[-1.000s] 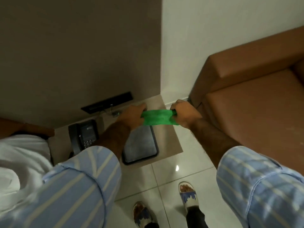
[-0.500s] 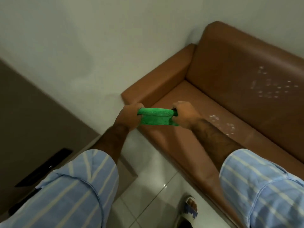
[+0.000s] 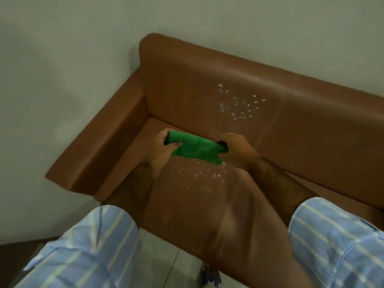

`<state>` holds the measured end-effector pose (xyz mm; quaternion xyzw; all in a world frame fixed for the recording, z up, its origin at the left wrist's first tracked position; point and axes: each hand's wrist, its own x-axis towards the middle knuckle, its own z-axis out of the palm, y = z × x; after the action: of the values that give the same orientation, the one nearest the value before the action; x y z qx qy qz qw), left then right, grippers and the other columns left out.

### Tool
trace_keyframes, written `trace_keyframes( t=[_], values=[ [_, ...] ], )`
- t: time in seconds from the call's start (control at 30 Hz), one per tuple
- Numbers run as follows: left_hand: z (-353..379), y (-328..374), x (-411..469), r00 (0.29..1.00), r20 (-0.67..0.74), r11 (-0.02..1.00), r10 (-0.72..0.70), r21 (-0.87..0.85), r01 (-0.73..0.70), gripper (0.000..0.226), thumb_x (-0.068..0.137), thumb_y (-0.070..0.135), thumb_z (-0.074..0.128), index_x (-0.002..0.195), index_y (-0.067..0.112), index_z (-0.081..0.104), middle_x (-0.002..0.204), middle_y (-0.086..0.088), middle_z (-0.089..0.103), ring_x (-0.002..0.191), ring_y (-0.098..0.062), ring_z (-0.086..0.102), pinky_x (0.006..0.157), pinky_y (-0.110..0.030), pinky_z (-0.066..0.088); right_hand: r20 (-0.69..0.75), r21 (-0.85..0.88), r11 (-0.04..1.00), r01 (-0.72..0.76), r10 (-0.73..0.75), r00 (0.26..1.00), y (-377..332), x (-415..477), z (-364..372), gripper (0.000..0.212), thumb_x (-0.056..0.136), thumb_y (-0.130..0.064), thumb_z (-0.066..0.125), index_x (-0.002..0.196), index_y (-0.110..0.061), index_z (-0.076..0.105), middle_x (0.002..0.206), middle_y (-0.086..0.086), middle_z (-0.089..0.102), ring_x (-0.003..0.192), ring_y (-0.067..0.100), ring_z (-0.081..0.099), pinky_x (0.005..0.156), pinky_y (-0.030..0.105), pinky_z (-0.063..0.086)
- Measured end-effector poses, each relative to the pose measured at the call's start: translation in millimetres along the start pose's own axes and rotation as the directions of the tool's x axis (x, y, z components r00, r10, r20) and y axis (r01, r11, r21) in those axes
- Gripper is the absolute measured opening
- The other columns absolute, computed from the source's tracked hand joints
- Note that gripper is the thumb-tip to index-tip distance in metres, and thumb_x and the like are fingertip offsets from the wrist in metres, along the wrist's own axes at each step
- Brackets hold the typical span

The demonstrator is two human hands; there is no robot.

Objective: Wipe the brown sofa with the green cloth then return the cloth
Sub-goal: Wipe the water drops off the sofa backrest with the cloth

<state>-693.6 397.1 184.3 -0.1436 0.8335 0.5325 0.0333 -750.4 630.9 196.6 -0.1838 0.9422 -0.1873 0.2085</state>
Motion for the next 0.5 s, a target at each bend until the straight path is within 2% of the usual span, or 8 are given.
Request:
trace_keyframes(
  t=[0.07, 0.13, 0.2, 0.27, 0.3, 0.37, 0.43, 0.5],
  values=[
    [18, 11, 28, 0.997, 0.057, 0.997, 0.056, 0.050, -0.059, 0.022, 0.095, 0.006, 0.062, 0.112, 0.020, 0.062, 0.103, 0.003, 0.065, 0.095, -0.012, 0.061, 0.081, -0.023, 0.053, 0.028, -0.021, 0.999, 0.048, -0.047, 0.998, 34, 11, -10, 0.044, 0.087, -0.035, 0.078, 0.125, -0.016, 0.068, 0.093, -0.014, 0.051, 0.097, 0.013, 0.056, 0.075, 0.013, 0.038],
    [28, 22, 63, 0.978, 0.149, 0.960, 0.144, 0.218, -0.175, 0.028, 0.094, 0.006, 0.061, 0.118, 0.020, 0.060, 0.109, 0.003, 0.065, 0.101, -0.014, 0.061, 0.088, -0.028, 0.052, -0.079, -0.072, 0.995, 0.068, -0.074, 0.994, 68, 26, -28, 0.053, 0.092, -0.054, 0.068, 0.135, -0.024, 0.060, 0.115, -0.012, 0.052, 0.109, 0.009, 0.052, 0.092, 0.023, 0.045],
    [30, 38, 99, 0.941, 0.247, 0.880, 0.233, 0.357, -0.312, 0.032, 0.089, -0.001, 0.060, 0.113, 0.020, 0.062, 0.106, 0.001, 0.066, 0.100, -0.019, 0.063, 0.091, -0.037, 0.054, -0.318, -0.088, 0.995, 0.046, -0.072, 0.945, 100, 44, -53, 0.051, 0.100, -0.053, 0.055, 0.141, -0.023, 0.053, 0.135, -0.003, 0.057, 0.124, 0.014, 0.053, 0.108, 0.037, 0.049],
    [34, 59, 133, 0.900, 0.334, 0.764, 0.279, 0.491, -0.419, 0.037, 0.083, -0.007, 0.057, 0.109, 0.019, 0.064, 0.104, -0.006, 0.067, 0.098, -0.028, 0.064, 0.089, -0.046, 0.054, -0.457, -0.070, 0.997, 0.018, -0.048, 0.888, 126, 60, -86, 0.055, 0.106, -0.049, 0.043, 0.152, -0.019, 0.043, 0.153, 0.008, 0.049, 0.144, 0.025, 0.045, 0.122, 0.049, 0.040],
    [36, 70, 148, 0.890, 0.355, 0.696, 0.286, 0.562, -0.447, 0.040, 0.081, -0.006, 0.056, 0.110, 0.020, 0.064, 0.105, -0.008, 0.066, 0.099, -0.031, 0.063, 0.088, -0.050, 0.054, -0.479, -0.084, 0.996, 0.010, -0.049, 0.876, 140, 70, -102, 0.057, 0.108, -0.046, 0.040, 0.157, -0.017, 0.036, 0.160, 0.011, 0.043, 0.151, 0.028, 0.037, 0.127, 0.049, 0.032],
    [44, 93, 175, 0.892, 0.333, 0.561, 0.305, 0.694, -0.451, 0.044, 0.080, -0.003, 0.055, 0.113, 0.025, 0.061, 0.109, -0.009, 0.063, 0.104, -0.035, 0.060, 0.088, -0.054, 0.052, -0.456, -0.159, 0.987, 0.014, -0.086, 0.886, 166, 86, -132, 0.061, 0.109, -0.043, 0.035, 0.161, -0.011, 0.029, 0.166, 0.016, 0.034, 0.156, 0.032, 0.030, 0.129, 0.046, 0.025],
    [53, 116, 199, 0.882, 0.278, 0.399, 0.379, 0.811, -0.428, 0.044, 0.078, -0.001, 0.059, 0.110, 0.029, 0.062, 0.110, -0.005, 0.063, 0.106, -0.035, 0.057, 0.087, -0.053, 0.048, -0.367, -0.277, 0.960, 0.047, -0.151, 0.918, 193, 98, -153, 0.066, 0.108, -0.047, 0.029, 0.162, -0.009, 0.025, 0.168, 0.018, 0.031, 0.157, 0.034, 0.029, 0.129, 0.047, 0.025],
    [62, 136, 220, 0.867, 0.244, 0.319, 0.435, 0.858, -0.402, 0.040, 0.076, -0.001, 0.061, 0.104, 0.027, 0.064, 0.107, -0.004, 0.065, 0.106, -0.036, 0.056, 0.087, -0.051, 0.043, -0.260, -0.420, 0.901, 0.108, -0.233, 0.937, 216, 106, -157, 0.070, 0.106, -0.049, 0.022, 0.163, -0.009, 0.023, 0.168, 0.018, 0.031, 0.155, 0.035, 0.033, 0.128, 0.049, 0.027]
  ],
)
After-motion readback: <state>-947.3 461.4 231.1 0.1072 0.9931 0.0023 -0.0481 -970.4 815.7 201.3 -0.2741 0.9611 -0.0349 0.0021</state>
